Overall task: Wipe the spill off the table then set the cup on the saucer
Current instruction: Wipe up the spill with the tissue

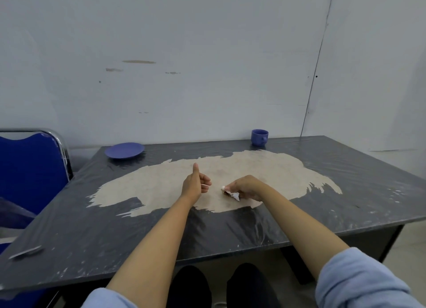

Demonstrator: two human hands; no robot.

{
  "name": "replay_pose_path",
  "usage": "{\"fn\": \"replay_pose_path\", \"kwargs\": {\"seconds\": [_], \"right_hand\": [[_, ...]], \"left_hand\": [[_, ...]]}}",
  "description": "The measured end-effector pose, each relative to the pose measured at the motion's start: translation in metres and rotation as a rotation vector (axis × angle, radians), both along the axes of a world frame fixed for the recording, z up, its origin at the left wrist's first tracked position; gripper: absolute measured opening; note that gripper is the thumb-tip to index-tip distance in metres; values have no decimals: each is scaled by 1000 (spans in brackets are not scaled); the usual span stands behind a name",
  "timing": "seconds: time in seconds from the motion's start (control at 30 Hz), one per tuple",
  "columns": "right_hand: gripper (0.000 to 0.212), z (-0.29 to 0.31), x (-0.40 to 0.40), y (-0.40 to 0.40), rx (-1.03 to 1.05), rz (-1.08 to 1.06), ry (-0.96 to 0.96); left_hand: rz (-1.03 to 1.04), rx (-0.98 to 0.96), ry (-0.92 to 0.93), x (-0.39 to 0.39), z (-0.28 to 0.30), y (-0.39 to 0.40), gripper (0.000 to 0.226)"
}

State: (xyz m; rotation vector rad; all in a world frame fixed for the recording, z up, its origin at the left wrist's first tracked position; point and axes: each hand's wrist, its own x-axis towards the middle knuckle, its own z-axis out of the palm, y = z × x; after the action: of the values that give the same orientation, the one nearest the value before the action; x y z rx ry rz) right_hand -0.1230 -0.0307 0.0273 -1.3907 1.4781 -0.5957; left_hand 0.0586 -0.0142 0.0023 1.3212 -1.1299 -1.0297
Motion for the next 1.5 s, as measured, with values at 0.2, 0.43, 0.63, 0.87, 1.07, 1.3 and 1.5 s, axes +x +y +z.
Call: {"fn": "replay_pose_path", "kwargs": {"seconds": [0.2,0.43,0.63,0.87,1.07,1.3,1.5], "right_hand": [[29,7,4,12,-72,154,124],[40,6,-15,19,189,86,-39],[20,5,-39,27,342,-92,-689],[16,6,-50,32,193,-251,-983],[15,0,-63,27,36,-352,-1106],[13,-6,-90,22,-69,-412,-1198],[14,-6,-127,29,-148,-448,-1294]], "left_hand": [[11,34,-8,0,-3,3,71],[-35,103,82,-20,1,8,72],[-171,246,267,-49,12,6,79],[-343,362,365,-85,28,20,78],[-378,373,455,-102,45,19,81],[-375,388,618,-129,55,11,61],[-335,305,676,-173,53,5,10]]}}
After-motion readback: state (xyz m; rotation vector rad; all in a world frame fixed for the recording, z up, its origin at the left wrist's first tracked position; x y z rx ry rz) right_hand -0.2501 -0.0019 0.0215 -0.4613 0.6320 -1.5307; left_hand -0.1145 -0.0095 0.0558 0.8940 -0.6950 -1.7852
